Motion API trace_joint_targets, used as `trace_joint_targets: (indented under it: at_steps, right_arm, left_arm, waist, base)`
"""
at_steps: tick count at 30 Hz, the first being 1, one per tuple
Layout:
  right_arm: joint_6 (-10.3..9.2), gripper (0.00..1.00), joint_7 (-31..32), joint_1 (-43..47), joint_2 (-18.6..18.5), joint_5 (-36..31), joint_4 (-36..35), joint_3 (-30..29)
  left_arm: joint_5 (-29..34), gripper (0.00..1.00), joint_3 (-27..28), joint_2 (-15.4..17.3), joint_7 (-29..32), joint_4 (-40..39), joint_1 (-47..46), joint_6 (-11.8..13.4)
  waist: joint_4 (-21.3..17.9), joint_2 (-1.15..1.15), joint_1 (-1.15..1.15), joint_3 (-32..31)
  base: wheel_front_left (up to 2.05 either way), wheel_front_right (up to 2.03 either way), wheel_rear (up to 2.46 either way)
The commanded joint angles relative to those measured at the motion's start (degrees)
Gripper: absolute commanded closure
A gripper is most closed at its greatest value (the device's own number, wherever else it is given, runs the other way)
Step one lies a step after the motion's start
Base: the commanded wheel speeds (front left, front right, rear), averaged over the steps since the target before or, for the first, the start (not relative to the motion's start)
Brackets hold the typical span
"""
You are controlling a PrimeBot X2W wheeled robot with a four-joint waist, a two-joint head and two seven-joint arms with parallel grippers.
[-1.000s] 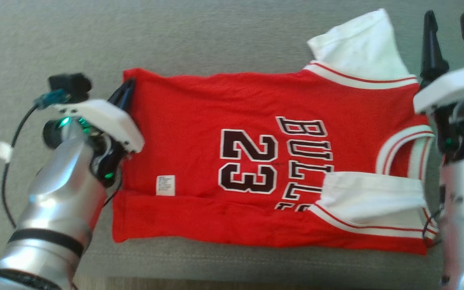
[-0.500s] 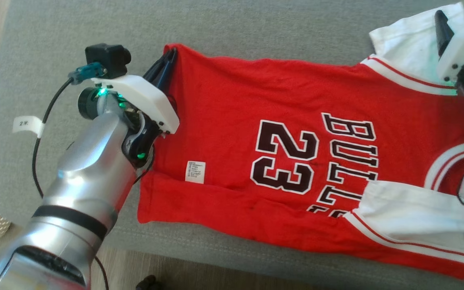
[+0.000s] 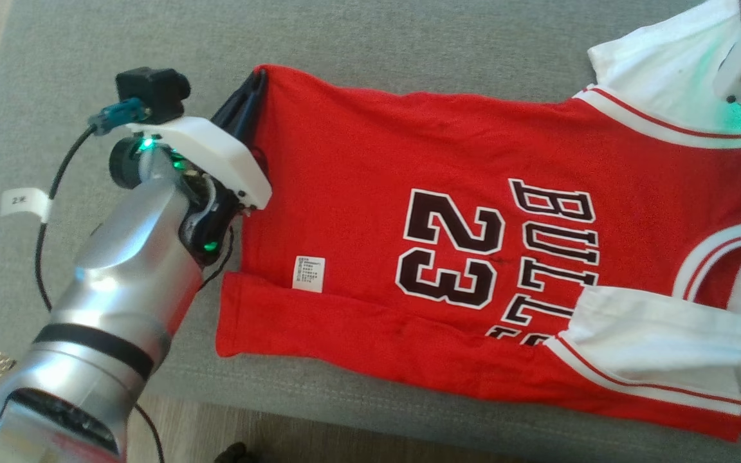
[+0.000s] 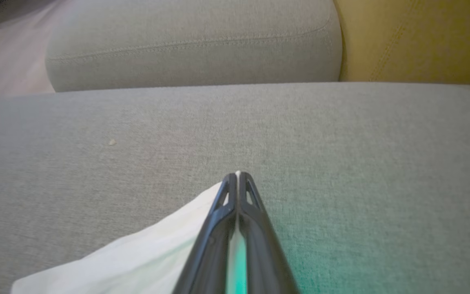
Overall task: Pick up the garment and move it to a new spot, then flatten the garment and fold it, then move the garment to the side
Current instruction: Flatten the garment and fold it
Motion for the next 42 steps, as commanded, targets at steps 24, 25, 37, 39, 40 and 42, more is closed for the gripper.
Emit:
trace_joint_targets:
  at_steps: [24,25,37,39,40,42]
  right_arm:
    - [0.21,1.00,-0.7,28.7,3.9,20.0,-43.3,1.0]
    - [0.21,1.00,0.4,31.4,4.8,20.6,-46.3,0.1]
    - [0.21,1.00,7.9,54.6,12.0,23.9,-69.5,-6.3]
    - [0.21,1.00,8.5,57.4,12.2,24.8,-70.5,-6.4]
    - [0.21,1.00,8.4,58.9,12.2,25.2,-70.8,-6.4]
    - [0.21,1.00,7.8,61.7,12.3,27.0,-70.8,-6.1]
  left_arm:
    - [-2.0,1.00,8.0,11.2,-1.3,-15.4,12.9,-0.2]
    - [-2.6,1.00,8.3,11.8,-1.2,-16.8,14.3,-0.2]
    - [-6.5,1.00,11.6,19.6,0.5,-31.8,25.0,4.1]
    - [-7.7,1.00,12.2,20.2,0.8,-33.4,26.6,4.7]
    - [-7.8,1.00,12.4,20.6,0.8,-34.0,27.3,5.0]
    - [-8.5,1.00,12.8,20.9,0.9,-34.8,28.8,5.7]
  waist:
    - [-5.8,0.00,-0.01,-7.0]
    - [-6.1,0.00,-0.01,-7.1]
    - [-8.1,0.00,-0.01,-7.5]
    - [-8.2,0.00,-0.01,-7.6]
    - [-8.2,0.00,-0.01,-7.8]
    - [-8.4,0.00,-0.01,-8.0]
  base:
    - [0.00,0.00,0.00]
    - [0.00,0.00,0.00]
    - [0.00,0.00,0.00]
    - [0.00,0.00,0.00]
    - [0.00,0.00,0.00]
    - [0.00,0.00,0.00]
